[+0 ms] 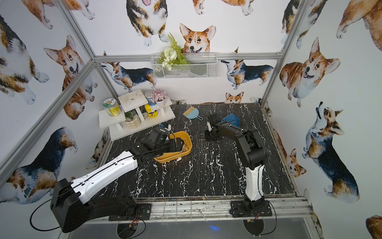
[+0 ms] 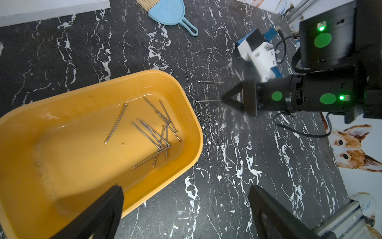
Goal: Put the nails on the desktop into the storage box
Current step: Pick up the nail from the center of the board.
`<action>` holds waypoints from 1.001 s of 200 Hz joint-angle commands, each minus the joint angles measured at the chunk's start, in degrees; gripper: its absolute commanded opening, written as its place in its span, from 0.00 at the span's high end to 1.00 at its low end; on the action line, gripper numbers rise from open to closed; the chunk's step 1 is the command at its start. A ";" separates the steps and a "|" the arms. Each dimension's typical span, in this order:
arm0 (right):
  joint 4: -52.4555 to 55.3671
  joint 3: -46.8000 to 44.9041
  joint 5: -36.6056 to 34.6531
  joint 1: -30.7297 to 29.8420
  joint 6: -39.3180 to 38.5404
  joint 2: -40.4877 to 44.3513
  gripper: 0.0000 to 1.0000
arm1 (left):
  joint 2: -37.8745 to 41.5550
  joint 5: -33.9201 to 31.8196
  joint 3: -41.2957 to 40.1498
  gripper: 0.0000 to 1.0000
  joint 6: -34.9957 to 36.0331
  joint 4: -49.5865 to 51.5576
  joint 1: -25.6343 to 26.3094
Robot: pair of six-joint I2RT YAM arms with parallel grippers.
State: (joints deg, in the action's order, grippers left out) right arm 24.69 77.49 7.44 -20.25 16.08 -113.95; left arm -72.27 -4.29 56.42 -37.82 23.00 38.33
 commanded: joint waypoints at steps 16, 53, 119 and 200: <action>0.63 0.28 -0.41 -0.27 0.29 -0.69 0.79 | 0.37 -0.52 -0.61 0.00 0.29 -0.64 -0.01; 0.72 0.03 -0.67 -0.39 0.20 -0.91 0.81 | 0.73 -0.63 -0.92 0.00 0.30 -0.64 -0.04; 0.80 0.04 -0.91 -0.34 0.11 -1.36 0.86 | 0.79 -0.64 -0.88 0.00 0.29 -0.50 -0.04; 0.98 -1.03 -1.77 -0.35 -0.26 -0.31 1.00 | 0.73 -0.62 -1.05 0.00 0.03 -0.77 -0.12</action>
State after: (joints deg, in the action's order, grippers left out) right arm 24.10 76.93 6.76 -20.58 16.03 -114.56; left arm -71.70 -4.34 55.42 -37.82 23.00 38.26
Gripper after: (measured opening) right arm 0.048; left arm 0.999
